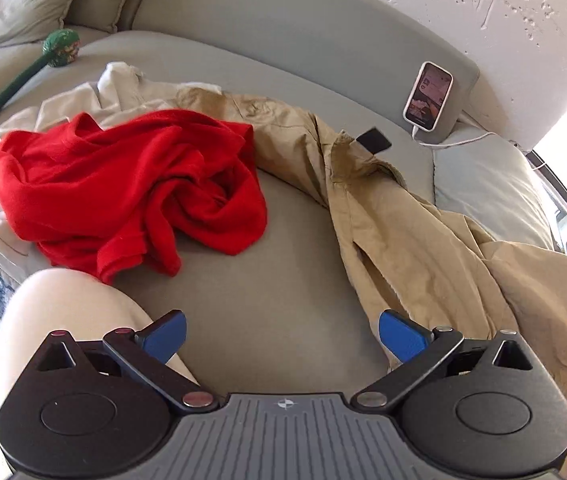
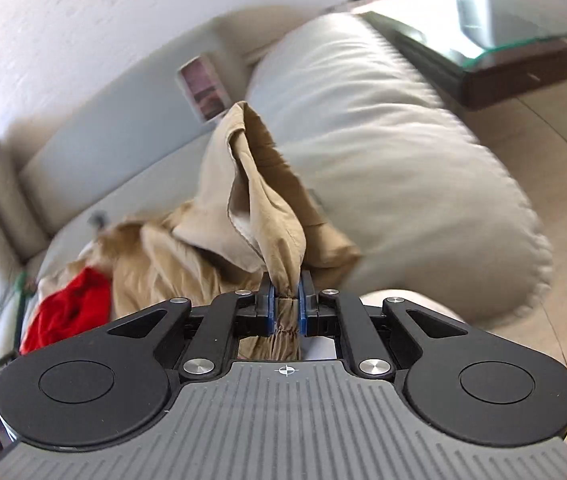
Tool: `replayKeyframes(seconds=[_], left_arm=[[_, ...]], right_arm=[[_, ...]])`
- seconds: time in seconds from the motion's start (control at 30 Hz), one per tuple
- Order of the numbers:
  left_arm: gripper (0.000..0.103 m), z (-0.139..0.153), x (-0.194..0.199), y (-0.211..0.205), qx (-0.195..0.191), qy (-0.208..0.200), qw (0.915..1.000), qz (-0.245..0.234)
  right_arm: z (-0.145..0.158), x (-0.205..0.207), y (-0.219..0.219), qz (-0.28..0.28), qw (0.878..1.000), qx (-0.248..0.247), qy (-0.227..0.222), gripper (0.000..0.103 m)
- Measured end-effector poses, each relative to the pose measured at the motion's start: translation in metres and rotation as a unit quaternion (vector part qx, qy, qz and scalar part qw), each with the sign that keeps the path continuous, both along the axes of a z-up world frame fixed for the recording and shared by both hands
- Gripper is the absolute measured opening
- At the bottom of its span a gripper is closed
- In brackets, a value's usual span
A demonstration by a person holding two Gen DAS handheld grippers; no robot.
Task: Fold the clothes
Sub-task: 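Grasp the trouser cuff with the left gripper while the right gripper holds the other cuff, then lift the trousers by both cuffs and shake them out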
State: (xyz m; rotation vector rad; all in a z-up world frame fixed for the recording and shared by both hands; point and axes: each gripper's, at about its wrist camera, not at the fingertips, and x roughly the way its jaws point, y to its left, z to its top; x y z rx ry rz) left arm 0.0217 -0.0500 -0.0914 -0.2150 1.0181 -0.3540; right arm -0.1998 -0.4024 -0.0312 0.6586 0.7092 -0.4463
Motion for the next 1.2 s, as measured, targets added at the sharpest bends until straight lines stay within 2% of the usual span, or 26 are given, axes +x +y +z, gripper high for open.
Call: replayKeyframes(seconds=[0.1, 0.23, 0.27, 0.3, 0.37, 0.4, 0.43, 0.5, 0.53, 0.57, 0.63, 0.8, 0.87, 0.9, 0.93, 0.97, 1.0, 1.03, 1.13, 1.2], left_arm=[[0.102, -0.017, 0.003, -0.016, -0.021, 0.022, 0.9992, -0.026], [0.101, -0.042, 0.006, -0.036, -0.050, 0.058, 0.9956, -0.053], [0.097, -0.048, 0.007, -0.041, -0.062, 0.073, 0.9936, -0.059], [0.093, -0.055, 0.009, -0.046, -0.078, 0.095, 0.9907, -0.059], [0.054, -0.068, 0.012, -0.057, -0.110, 0.137, 0.9827, -0.060], [0.052, -0.074, 0.014, -0.061, -0.128, 0.151, 0.9779, -0.067], [0.052, -0.080, 0.016, -0.066, -0.142, 0.162, 0.9737, -0.073], [0.052, -0.084, 0.013, -0.072, -0.135, 0.150, 0.9763, -0.079], [0.055, -0.083, 0.010, -0.075, -0.137, 0.141, 0.9768, -0.084], [0.063, -0.083, 0.007, -0.077, -0.139, 0.133, 0.9770, -0.092], [0.069, -0.083, 0.005, -0.086, -0.140, 0.122, 0.9758, -0.116], [0.073, -0.087, 0.004, -0.111, -0.140, 0.099, 0.9711, -0.166], [0.075, -0.088, 0.008, -0.116, -0.143, 0.102, 0.9701, -0.168], [0.071, -0.088, 0.010, -0.115, -0.144, 0.107, 0.9701, -0.164], [0.057, -0.088, 0.012, -0.114, -0.144, 0.112, 0.9701, -0.160], [0.035, -0.088, 0.015, -0.113, -0.144, 0.117, 0.9700, -0.157], [0.021, -0.088, 0.017, -0.111, -0.145, 0.122, 0.9699, -0.153], [0.012, -0.087, 0.019, -0.109, -0.149, 0.128, 0.9690, -0.150], [0.009, -0.071, 0.017, -0.087, -0.209, 0.142, 0.9567, -0.144], [0.008, -0.033, 0.014, -0.065, -0.241, 0.099, 0.9553, -0.140]], right_arm=[[-0.009, -0.002, -0.003, -0.025, 0.999, 0.035, -0.006, 0.011], [-0.028, -0.005, -0.009, -0.017, 0.998, 0.060, -0.012, 0.011], [-0.031, -0.004, -0.009, -0.015, 0.998, 0.064, -0.012, 0.011], [-0.035, -0.002, -0.012, -0.011, 0.998, 0.068, -0.013, 0.012], [-0.045, 0.000, -0.016, -0.010, 0.997, 0.075, -0.013, 0.012], [-0.050, 0.001, -0.018, -0.009, 0.997, 0.079, -0.013, 0.012], [-0.049, 0.002, -0.019, -0.009, 0.997, 0.082, -0.014, 0.012], [-0.053, 0.001, -0.023, -0.008, 0.996, 0.085, -0.015, 0.012], [-0.054, 0.000, -0.024, -0.006, 0.996, 0.086, -0.017, 0.012], [-0.055, -0.001, -0.025, -0.005, 0.996, 0.086, -0.019, 0.012], [-0.057, 0.000, -0.025, -0.004, 0.996, 0.087, -0.021, 0.012], [-0.064, 0.001, -0.032, -0.010, 0.995, 0.098, -0.027, 0.012], [-0.067, 0.001, -0.035, -0.014, 0.994, 0.105, -0.030, 0.012], [-0.069, 0.000, -0.037, -0.016, 0.993, 0.109, -0.033, 0.012], [-0.070, 0.000, -0.039, -0.018, 0.993, 0.112, -0.035, 0.012], [-0.072, -0.001, -0.041, -0.022, 0.992, 0.118, -0.037, 0.012], [-0.074, -0.002, -0.042, -0.025, 0.991, 0.123, -0.039, 0.012], [-0.075, -0.003, -0.044, -0.029, 0.990, 0.128, -0.041, 0.012], [-0.077, -0.008, -0.048, -0.040, 0.987, 0.149, -0.051, 0.012], [-0.072, -0.009, -0.046, -0.034, 0.984, 0.162, -0.060, 0.012]])
